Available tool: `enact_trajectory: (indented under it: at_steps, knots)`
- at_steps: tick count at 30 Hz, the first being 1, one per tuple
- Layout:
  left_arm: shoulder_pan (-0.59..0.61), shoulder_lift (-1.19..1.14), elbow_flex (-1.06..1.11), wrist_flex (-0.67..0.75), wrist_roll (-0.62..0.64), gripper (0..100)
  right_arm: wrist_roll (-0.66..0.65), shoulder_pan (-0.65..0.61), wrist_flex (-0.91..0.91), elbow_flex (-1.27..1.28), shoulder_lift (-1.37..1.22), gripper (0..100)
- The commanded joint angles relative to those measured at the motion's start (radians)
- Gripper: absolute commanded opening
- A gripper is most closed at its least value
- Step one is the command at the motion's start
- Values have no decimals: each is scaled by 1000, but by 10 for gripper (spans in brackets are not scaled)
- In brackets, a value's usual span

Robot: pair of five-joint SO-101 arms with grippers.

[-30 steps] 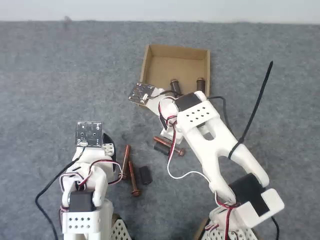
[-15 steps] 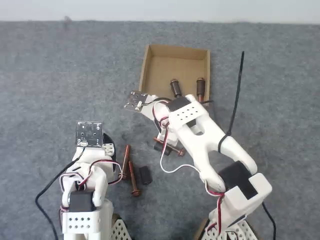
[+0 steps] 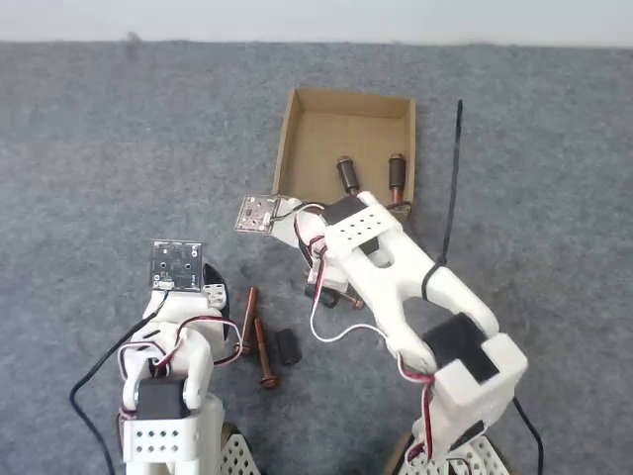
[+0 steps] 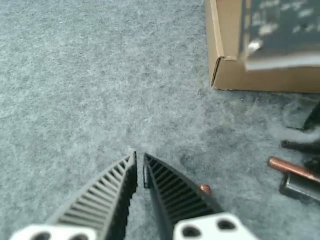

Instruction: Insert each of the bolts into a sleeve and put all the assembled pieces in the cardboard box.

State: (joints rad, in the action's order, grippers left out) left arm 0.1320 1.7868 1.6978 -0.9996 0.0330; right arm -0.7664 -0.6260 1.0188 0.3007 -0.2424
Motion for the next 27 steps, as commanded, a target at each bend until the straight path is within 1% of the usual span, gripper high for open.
enact_trajectory:
  at_steps: [1, 9, 11, 14, 15, 17, 20, 27]
  knots:
    - [3, -11, -10, 20, -8, 23, -14, 12, -68, -11, -53, 152]
    - [3, -11, -10, 20, -8, 23, -14, 33, -50, -38, -79, 146]
    - [3, -11, -10, 20, -17, 23, -11, 33, -51, -38, -79, 114]
    - [3, -12, -10, 18, -41, 23, -5, 33, -51, -38, -79, 18]
    - [3, -12, -10, 18, -41, 23, 6, 33, -51, -40, -79, 0]
    - [3, -12, -10, 18, -43, 23, 68, 35, -47, -40, -76, 17]
    - [3, -12, -10, 18, -43, 23, 187, 62, -44, -54, -59, 6]
    - [3, -12, -10, 18, -43, 23, 443, 185, 45, -97, 76, 7]
